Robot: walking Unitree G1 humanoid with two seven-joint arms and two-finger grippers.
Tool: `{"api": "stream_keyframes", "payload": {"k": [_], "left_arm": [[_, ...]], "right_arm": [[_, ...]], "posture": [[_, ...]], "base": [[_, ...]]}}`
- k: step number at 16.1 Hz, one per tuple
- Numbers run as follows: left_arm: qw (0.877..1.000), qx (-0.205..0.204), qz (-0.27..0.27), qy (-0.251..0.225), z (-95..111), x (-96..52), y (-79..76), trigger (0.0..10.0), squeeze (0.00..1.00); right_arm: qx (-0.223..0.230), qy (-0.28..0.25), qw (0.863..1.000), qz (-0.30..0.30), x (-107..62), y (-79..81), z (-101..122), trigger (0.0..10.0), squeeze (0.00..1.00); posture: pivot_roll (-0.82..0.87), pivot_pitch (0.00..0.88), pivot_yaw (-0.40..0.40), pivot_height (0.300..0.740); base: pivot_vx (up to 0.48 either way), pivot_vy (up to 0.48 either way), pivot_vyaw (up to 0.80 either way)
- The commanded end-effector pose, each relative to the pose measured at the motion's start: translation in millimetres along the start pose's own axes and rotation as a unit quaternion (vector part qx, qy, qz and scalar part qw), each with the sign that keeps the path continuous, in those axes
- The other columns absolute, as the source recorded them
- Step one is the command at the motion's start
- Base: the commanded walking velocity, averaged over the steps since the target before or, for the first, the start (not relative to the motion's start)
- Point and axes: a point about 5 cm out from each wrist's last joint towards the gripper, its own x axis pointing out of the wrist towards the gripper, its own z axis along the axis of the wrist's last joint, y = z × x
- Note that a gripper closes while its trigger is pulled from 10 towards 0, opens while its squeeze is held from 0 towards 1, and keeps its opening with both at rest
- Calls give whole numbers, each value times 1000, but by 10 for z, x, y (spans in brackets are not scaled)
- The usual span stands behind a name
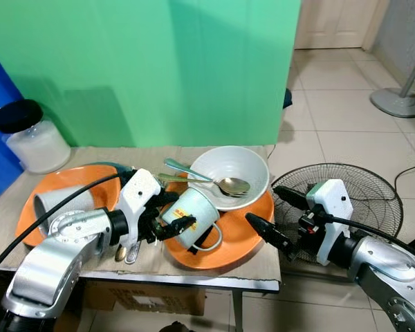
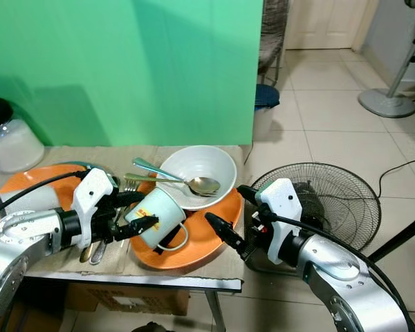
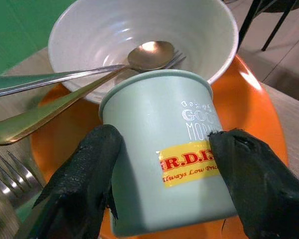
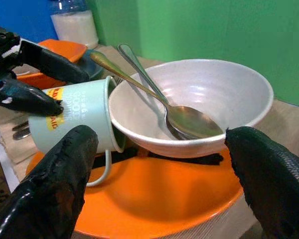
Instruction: Setting the table
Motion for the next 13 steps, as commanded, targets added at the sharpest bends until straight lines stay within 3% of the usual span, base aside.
{"api": "stream_keyframes", "payload": {"k": [1,5,9,10,11,12,13], "left_arm": [[998,-30,11,48,-171,-14,32,10000,1000],[996,-65,-20,54,-205,37,-24,10000,1000],[994,-61,-27,87,-238,44,-31,10000,1000],[993,-58,-20,98,-276,44,-25,10000,949],[993,-57,-16,106,-303,46,-21,10000,580],[992,-52,-13,114,-331,56,-15,10000,0],[991,-50,-12,120,-347,64,-12,10000,0]], "right_arm": [[1,1,1000,3,-7,-10,18,10000,961],[2,2,1000,12,-9,3,17,10000,984],[1,0,1000,18,-7,7,38,10000,1000],[1,0,1000,20,-6,12,39,10000,1000],[1,-1,1000,21,-5,13,40,10000,1000],[2,-1,1000,22,-2,9,45,10000,1000],[2,-1,1000,22,1,6,48,10000,1000]], "posture": [[18,0,101,740],[18,0,97,740],[19,0,98,740],[19,0,97,740],[19,0,97,740],[19,0,97,740],[19,0,97,740]], "base": [[0,0,0],[0,0,0],[0,0,0],[0,0,0],[0,0,0],[0,0,0],[0,0,0]]}}
